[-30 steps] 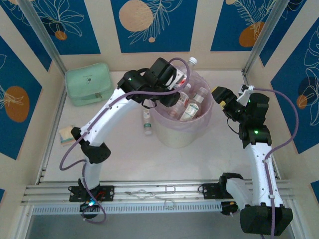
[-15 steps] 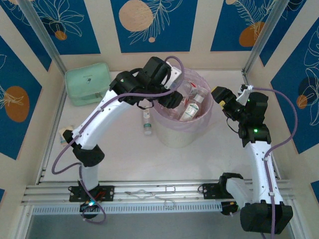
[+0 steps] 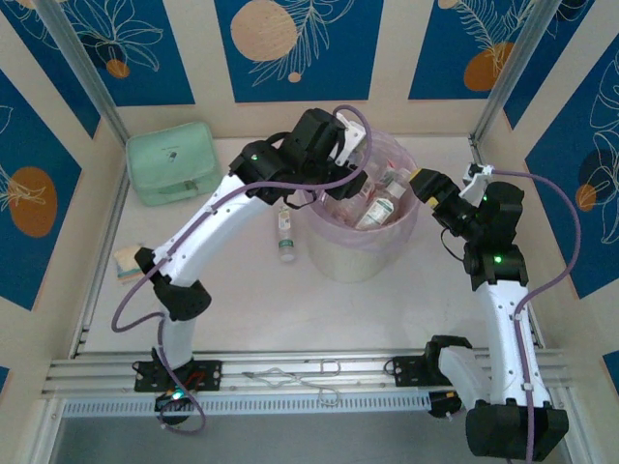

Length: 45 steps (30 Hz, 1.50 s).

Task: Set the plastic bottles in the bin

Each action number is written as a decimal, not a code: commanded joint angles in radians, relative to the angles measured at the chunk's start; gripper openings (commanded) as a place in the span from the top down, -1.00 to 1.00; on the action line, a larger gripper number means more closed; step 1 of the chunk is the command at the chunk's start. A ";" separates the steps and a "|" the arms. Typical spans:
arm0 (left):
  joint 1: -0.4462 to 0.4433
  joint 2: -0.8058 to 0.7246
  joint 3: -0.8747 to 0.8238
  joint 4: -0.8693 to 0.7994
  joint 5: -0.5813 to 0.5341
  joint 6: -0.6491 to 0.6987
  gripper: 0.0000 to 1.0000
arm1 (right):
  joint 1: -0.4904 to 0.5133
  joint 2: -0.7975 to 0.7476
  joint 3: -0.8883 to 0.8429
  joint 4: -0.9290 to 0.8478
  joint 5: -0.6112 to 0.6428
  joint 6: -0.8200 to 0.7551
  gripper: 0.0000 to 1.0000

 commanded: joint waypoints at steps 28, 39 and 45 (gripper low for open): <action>-0.021 -0.038 0.093 0.056 -0.146 0.062 0.50 | 0.025 0.121 0.174 -0.166 -0.207 -0.104 0.50; 0.009 -0.231 -0.123 -0.055 -0.142 0.088 0.63 | 0.037 0.142 0.494 -0.424 -0.218 -0.541 0.05; 0.018 -0.258 -0.125 -0.076 -0.028 0.137 0.64 | 0.054 0.209 0.609 -0.379 -0.399 -1.061 -0.50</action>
